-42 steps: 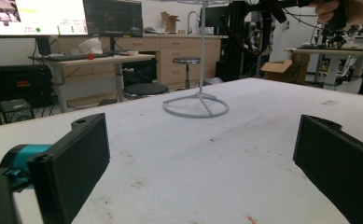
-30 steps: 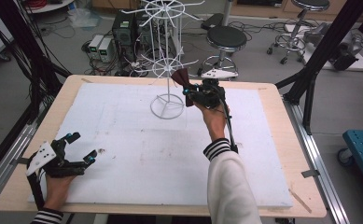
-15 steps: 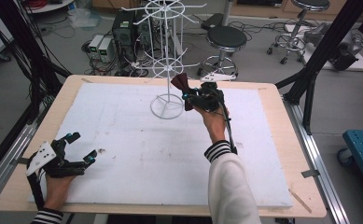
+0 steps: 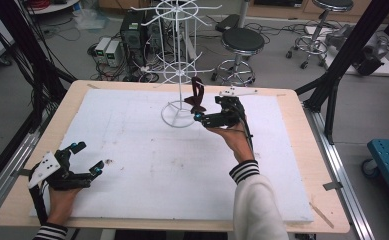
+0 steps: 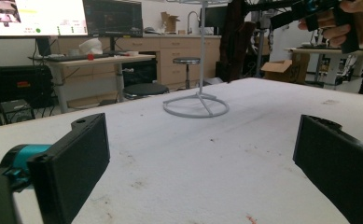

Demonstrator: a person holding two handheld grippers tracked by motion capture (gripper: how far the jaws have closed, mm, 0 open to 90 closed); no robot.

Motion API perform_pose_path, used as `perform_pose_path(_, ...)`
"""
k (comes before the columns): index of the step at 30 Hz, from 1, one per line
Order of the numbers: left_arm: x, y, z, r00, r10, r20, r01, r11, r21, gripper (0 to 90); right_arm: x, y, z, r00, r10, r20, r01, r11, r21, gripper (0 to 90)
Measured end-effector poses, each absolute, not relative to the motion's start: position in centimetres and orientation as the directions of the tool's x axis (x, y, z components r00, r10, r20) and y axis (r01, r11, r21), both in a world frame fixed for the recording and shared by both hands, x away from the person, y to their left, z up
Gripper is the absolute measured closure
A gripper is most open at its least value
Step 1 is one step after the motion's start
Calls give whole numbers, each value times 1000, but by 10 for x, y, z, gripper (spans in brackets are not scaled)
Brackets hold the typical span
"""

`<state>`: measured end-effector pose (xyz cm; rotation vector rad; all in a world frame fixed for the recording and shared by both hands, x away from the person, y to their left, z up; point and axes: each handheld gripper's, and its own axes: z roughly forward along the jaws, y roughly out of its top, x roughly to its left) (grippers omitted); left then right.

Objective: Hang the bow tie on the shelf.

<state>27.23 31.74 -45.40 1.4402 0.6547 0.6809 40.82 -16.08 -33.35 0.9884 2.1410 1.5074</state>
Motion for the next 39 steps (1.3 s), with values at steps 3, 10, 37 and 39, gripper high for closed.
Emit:
perform_pose_path(3, 273, 318, -454, 653, 758, 6, -26, 14, 1000, 41, 398, -173, -338, -703, 704, 103, 326, 190, 926, 6)
perform_pose_path(10, 272, 317, -454, 652, 758, 4, -24, 16, 1000, 41, 364, -207, -352, -690, 722, 48, 263, 188, 946, 6)
perform_pose_path(37, 272, 318, -454, 649, 761, 6, -24, 12, 1000, 41, 260, -286, -445, -547, 837, 35, 57, -5, 998, 6)
perform_pose_path(39, 272, 318, -454, 648, 762, 6, -25, 13, 1000, 41, 261, -286, -449, -546, 837, 34, 50, -8, 999, 6)
